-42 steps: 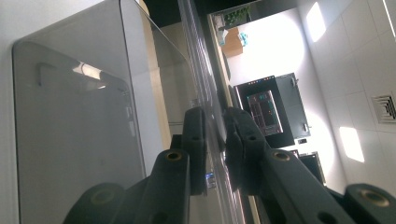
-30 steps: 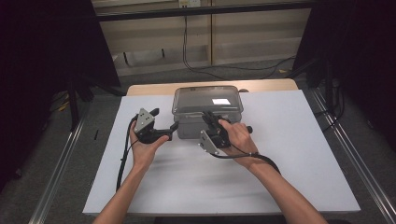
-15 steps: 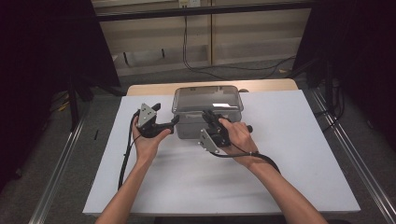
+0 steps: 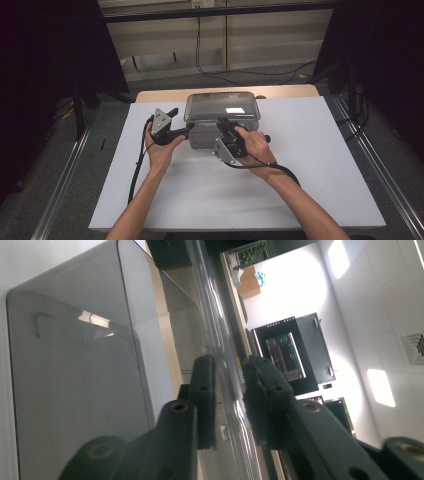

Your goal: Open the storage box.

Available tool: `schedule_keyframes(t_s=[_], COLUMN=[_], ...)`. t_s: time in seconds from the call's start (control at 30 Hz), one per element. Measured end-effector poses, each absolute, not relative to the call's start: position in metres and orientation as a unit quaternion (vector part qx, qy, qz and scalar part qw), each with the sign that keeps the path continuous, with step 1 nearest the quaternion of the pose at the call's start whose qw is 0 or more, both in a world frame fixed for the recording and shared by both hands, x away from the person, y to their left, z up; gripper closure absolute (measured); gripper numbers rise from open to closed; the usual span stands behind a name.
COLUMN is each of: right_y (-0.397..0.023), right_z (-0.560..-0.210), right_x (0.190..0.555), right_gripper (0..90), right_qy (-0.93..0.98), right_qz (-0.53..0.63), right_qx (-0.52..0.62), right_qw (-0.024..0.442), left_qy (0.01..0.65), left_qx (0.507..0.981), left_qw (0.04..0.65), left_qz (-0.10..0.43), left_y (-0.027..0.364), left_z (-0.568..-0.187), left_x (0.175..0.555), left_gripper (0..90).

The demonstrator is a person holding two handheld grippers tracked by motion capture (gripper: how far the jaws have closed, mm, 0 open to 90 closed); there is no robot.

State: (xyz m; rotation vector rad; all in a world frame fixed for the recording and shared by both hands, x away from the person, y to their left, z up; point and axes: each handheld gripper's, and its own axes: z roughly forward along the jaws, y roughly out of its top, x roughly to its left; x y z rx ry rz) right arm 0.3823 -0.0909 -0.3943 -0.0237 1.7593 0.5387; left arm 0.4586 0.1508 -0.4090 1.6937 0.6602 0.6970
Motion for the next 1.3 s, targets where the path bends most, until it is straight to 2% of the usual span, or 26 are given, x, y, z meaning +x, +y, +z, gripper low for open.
schedule_keyframes(t_s=[0.07,0.17,0.2,0.3,0.33,0.37,0.4,0.57,0.73,1.3], right_y=[-0.095,-0.099,-0.104,-0.110,-0.118,-0.118,-0.126,-0.144,-0.166,-0.199], right_z=[-0.393,-0.392,-0.392,-0.393,-0.393,-0.393,-0.392,-0.390,-0.389,-0.393], right_x=[0.384,0.385,0.386,0.387,0.388,0.388,0.389,0.392,0.398,0.418], right_gripper=[67.0,63.1,58.2,55.7,50.4,50.4,44.5,36.6,30.1,30.6], right_qy=[0.762,0.764,0.763,0.764,0.763,0.763,0.761,0.757,0.751,0.720], right_qz=[0.245,0.258,0.266,0.275,0.294,0.294,0.318,0.353,0.404,0.463], right_qx=[0.011,0.027,0.040,0.056,0.084,0.084,0.110,0.156,0.222,0.307], right_qw=[0.599,0.591,0.588,0.580,0.569,0.569,0.554,0.527,0.473,0.416], left_qy=[0.278,0.275,0.273,0.276,0.277,0.278,0.277,0.274,0.274,0.265], left_qx=[0.717,0.718,0.718,0.715,0.715,0.716,0.719,0.719,0.716,0.720], left_qw=[0.566,0.566,0.566,0.569,0.570,0.569,0.565,0.565,0.568,0.573], left_qz=[0.298,0.299,0.300,0.298,0.295,0.295,0.295,0.299,0.299,0.288], left_y=[0.150,0.149,0.149,0.149,0.149,0.149,0.149,0.150,0.148,0.147], left_z=[-0.409,-0.408,-0.407,-0.407,-0.408,-0.408,-0.408,-0.406,-0.405,-0.400], left_x=[0.459,0.460,0.460,0.460,0.460,0.460,0.460,0.461,0.461,0.463], left_gripper=[25.0,25.6,26.2,26.3,26.3,26.3,26.3,26.8,27.7,29.8])
